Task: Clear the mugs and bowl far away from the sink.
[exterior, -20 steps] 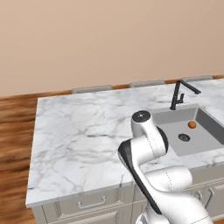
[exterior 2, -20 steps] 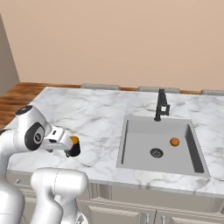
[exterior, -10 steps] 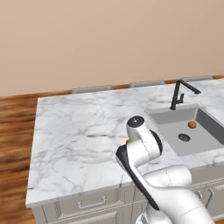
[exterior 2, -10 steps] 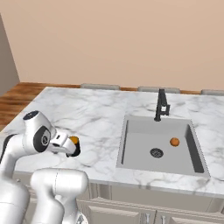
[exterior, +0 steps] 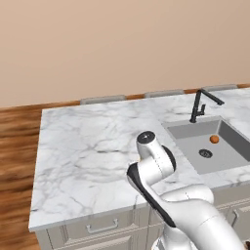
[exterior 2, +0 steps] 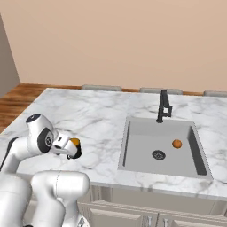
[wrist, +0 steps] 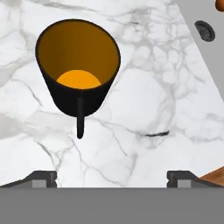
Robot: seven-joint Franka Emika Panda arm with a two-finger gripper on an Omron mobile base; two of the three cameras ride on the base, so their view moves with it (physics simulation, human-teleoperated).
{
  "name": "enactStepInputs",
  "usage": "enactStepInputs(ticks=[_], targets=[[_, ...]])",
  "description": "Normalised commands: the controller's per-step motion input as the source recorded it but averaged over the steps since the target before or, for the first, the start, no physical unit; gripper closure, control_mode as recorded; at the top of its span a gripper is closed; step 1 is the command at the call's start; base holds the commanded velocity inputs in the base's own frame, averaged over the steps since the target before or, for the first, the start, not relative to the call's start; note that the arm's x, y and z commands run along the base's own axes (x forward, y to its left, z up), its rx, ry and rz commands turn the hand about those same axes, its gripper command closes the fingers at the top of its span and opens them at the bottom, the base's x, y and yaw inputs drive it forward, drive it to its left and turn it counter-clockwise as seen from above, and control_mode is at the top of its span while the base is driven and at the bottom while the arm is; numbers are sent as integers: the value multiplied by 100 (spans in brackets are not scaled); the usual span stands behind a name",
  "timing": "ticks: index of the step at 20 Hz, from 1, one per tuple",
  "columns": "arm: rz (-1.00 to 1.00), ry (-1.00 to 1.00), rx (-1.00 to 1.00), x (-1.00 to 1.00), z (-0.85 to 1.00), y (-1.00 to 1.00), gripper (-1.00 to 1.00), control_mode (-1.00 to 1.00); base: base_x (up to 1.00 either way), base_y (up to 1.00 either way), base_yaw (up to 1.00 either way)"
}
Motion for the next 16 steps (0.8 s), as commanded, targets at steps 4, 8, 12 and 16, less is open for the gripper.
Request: enactStepInputs(ticks=[4, 8, 12, 16], targets=[[0, 0, 3, 28, -24, 0, -100, -100, 0, 0, 0], [0, 0, 3, 6, -39, 0, -100, -100, 0, 0, 0], [0, 0, 3, 1, -44, 0, -100, -100, 0, 0, 0], [0, 0, 1, 12, -30, -2, -100, -100, 0, 0, 0]])
